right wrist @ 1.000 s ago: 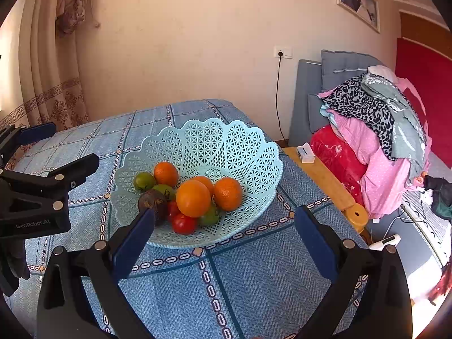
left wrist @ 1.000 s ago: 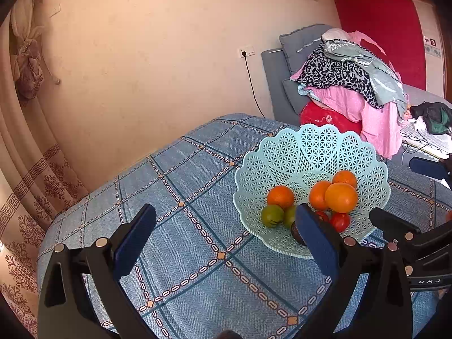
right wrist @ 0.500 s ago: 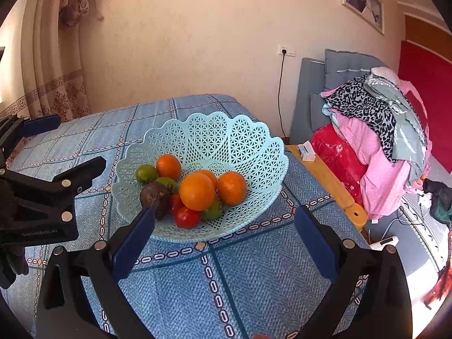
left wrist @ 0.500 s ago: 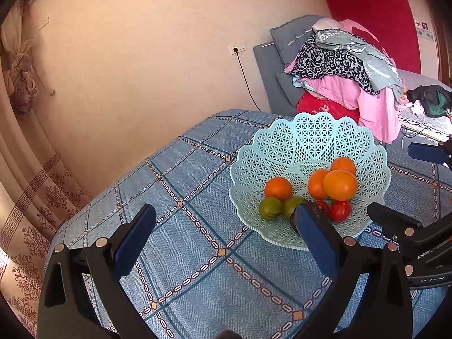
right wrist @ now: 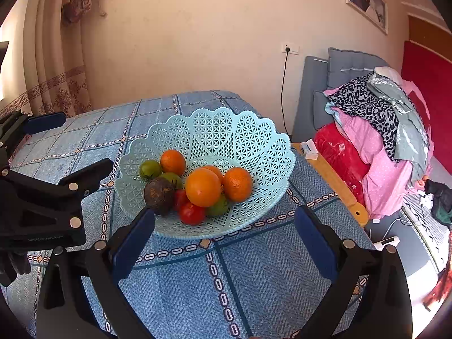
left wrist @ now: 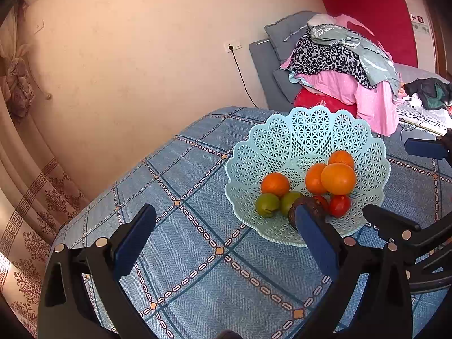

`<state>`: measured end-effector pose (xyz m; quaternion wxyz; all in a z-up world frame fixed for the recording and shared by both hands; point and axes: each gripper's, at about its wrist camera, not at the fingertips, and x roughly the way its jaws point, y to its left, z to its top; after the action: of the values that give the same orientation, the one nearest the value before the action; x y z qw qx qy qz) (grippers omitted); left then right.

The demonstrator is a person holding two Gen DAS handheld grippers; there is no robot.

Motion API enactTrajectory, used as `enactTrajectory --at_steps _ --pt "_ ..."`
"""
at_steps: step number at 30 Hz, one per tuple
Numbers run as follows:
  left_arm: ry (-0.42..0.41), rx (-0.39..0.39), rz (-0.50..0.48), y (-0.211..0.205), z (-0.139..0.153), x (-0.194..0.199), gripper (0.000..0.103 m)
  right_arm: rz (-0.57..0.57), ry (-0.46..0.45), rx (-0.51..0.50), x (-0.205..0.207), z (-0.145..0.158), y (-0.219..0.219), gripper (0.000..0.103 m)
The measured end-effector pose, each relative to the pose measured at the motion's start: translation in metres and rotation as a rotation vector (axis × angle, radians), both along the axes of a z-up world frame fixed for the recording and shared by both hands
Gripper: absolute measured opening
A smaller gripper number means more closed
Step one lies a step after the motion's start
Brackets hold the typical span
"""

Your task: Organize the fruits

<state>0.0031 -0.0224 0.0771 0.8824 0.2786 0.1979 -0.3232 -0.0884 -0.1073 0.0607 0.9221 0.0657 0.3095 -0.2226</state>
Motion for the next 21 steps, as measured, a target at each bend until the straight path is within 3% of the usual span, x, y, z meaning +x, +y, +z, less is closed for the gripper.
enactTrajectory --at_steps 21 --pt "-0.002 0.011 0.001 -0.001 -0.0053 0.0018 0.1 0.001 0.037 -0.013 0.0082 -0.0044 0.0079 0.098"
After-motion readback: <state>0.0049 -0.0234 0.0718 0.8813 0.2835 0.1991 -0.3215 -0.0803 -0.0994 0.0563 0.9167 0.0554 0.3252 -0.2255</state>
